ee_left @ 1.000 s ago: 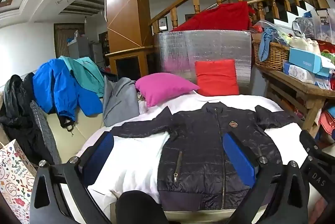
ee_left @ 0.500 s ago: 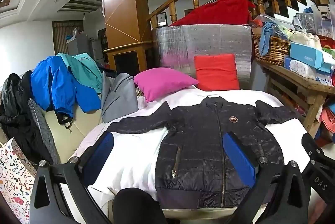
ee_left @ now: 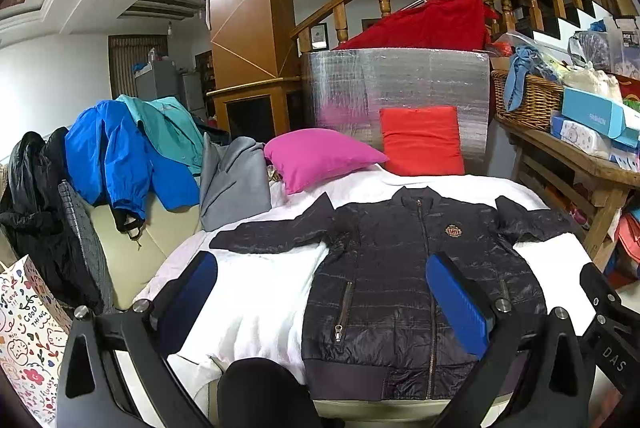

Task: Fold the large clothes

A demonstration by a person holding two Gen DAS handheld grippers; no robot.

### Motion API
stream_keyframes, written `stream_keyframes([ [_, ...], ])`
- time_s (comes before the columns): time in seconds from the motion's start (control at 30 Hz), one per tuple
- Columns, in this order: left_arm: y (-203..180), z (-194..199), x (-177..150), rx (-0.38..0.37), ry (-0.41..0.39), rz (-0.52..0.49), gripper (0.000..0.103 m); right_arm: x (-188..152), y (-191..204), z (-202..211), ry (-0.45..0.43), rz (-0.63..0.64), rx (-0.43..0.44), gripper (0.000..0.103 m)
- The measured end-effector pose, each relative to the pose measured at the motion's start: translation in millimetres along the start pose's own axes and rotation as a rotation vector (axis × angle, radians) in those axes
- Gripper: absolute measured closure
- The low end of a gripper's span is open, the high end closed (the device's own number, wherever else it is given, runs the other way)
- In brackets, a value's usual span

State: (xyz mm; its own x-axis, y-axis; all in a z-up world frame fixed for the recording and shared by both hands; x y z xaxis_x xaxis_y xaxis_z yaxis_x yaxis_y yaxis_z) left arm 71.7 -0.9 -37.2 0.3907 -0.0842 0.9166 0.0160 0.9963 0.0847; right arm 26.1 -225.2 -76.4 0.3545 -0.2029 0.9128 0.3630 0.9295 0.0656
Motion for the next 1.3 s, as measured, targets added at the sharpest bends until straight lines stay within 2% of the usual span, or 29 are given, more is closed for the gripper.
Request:
stream_keyframes([
  [1.3, 1.2, -4.2, -1.9, 0.002, 0.009, 0.005, 0.000, -0.3, 3.2, -6.2, 0.020, 0.006, 0.010, 0.000],
])
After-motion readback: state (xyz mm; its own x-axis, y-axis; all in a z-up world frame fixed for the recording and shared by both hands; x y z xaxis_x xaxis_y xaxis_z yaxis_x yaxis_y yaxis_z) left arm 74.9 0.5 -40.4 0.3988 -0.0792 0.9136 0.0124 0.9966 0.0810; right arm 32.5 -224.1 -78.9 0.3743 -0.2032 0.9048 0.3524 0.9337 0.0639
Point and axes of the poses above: each gripper's, at about its wrist camera, not at the fingertips, and z roughly against the way its jaws point, y to its left, x to its top, the point moved 6 cm from there along -z, roughly the way its jaws point
